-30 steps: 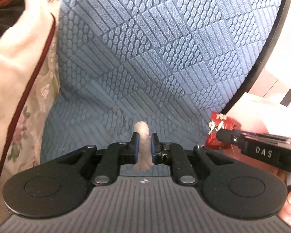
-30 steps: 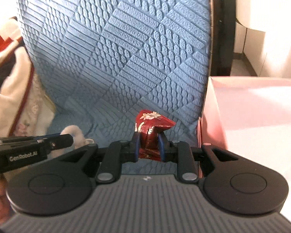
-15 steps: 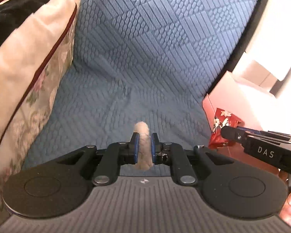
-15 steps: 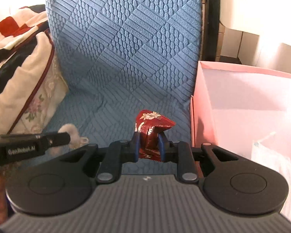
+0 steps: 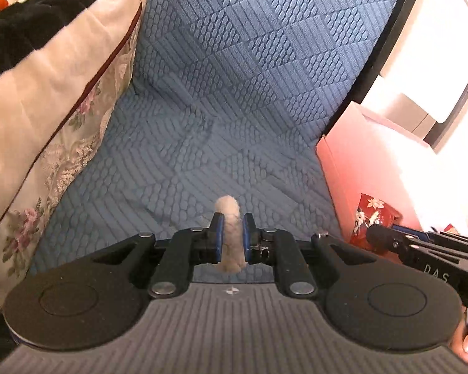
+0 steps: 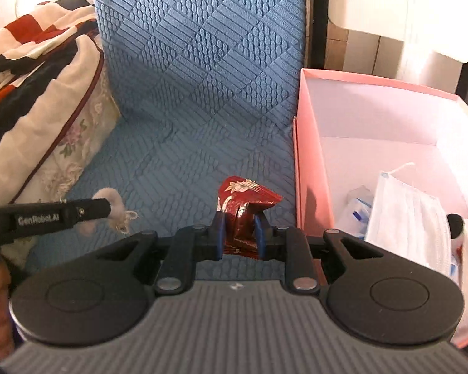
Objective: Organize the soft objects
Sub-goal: 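Carry the red candy and white ring over the pink box with both grippers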
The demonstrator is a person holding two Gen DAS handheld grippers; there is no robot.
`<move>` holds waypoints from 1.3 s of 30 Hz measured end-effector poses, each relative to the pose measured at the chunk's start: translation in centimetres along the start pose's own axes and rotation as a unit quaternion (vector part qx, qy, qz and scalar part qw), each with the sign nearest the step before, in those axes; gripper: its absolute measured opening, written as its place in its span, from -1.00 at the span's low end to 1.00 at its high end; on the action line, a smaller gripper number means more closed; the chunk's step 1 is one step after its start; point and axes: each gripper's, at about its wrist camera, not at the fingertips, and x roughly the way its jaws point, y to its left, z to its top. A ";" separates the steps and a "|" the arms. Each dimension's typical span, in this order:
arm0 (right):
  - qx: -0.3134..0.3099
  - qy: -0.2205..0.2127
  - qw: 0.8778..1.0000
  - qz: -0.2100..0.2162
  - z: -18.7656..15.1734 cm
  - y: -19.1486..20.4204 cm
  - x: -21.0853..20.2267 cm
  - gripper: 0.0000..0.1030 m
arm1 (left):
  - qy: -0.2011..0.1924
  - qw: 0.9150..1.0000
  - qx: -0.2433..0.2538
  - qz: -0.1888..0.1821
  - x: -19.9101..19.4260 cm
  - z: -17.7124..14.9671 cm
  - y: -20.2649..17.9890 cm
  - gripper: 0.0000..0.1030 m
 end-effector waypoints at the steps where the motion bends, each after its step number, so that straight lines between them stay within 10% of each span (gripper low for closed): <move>1: -0.003 -0.003 1.000 -0.002 0.0 0.0 -0.4 -0.54 | -0.001 1.000 0.000 0.000 -0.3 0.1 -0.1 -0.71; 39: 0.012 -0.111 0.994 -0.006 7.6 -10.6 -13.7 -0.54 | -0.057 0.996 0.028 -0.063 -8.7 7.9 -15.9 -0.70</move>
